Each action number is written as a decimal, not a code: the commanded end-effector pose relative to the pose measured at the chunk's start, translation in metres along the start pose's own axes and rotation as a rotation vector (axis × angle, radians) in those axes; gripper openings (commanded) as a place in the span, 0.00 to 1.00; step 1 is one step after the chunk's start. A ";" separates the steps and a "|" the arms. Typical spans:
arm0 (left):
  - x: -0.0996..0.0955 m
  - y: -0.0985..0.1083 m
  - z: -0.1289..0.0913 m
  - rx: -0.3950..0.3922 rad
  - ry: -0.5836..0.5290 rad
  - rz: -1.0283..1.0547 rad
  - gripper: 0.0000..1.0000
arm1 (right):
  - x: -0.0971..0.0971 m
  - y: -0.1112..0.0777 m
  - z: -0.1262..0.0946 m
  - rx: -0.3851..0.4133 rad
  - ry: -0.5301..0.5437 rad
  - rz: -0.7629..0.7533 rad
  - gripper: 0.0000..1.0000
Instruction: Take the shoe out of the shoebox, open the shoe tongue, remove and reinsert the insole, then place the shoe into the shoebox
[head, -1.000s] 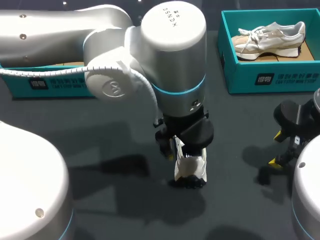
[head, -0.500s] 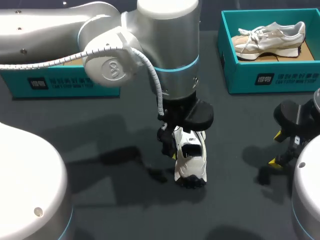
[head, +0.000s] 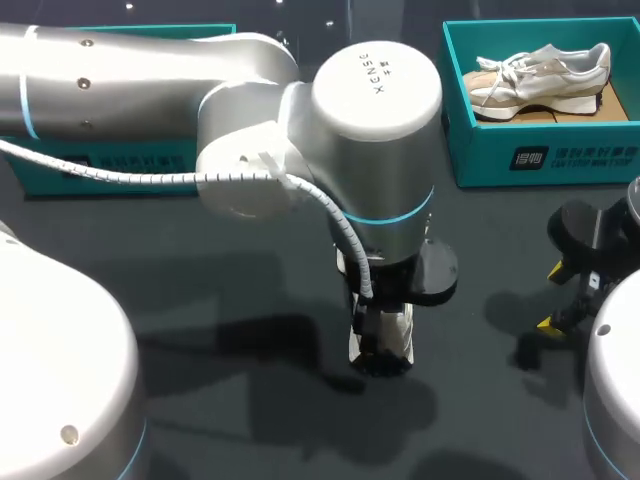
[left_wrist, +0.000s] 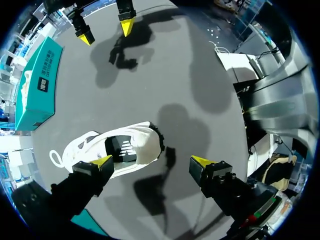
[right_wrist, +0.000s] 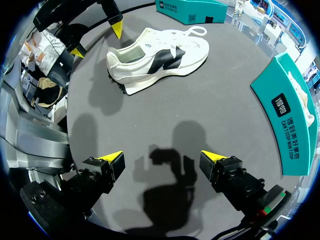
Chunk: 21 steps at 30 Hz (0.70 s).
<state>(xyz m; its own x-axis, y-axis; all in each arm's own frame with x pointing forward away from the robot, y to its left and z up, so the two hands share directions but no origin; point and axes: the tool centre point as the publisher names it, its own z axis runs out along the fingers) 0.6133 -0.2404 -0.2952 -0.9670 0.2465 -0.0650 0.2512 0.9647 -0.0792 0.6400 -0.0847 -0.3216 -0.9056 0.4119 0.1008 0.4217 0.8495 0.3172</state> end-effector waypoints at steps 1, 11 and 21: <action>0.001 0.000 0.010 0.011 -0.009 -0.021 1.00 | 0.001 -0.001 0.000 0.000 -0.002 -0.001 1.00; 0.000 -0.008 0.037 -0.005 -0.017 -0.124 0.76 | 0.001 -0.001 0.000 0.000 -0.002 -0.001 1.00; -0.003 -0.012 0.056 -0.012 -0.019 -0.166 0.62 | 0.001 -0.001 0.000 0.000 -0.002 -0.001 1.00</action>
<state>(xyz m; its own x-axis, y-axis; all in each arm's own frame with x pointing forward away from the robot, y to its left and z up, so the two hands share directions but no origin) 0.6156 -0.2516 -0.3430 -0.9940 0.0818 -0.0722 0.0877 0.9926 -0.0836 0.6400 -0.0847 -0.3216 -0.9056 0.4119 0.1007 0.4216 0.8495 0.3172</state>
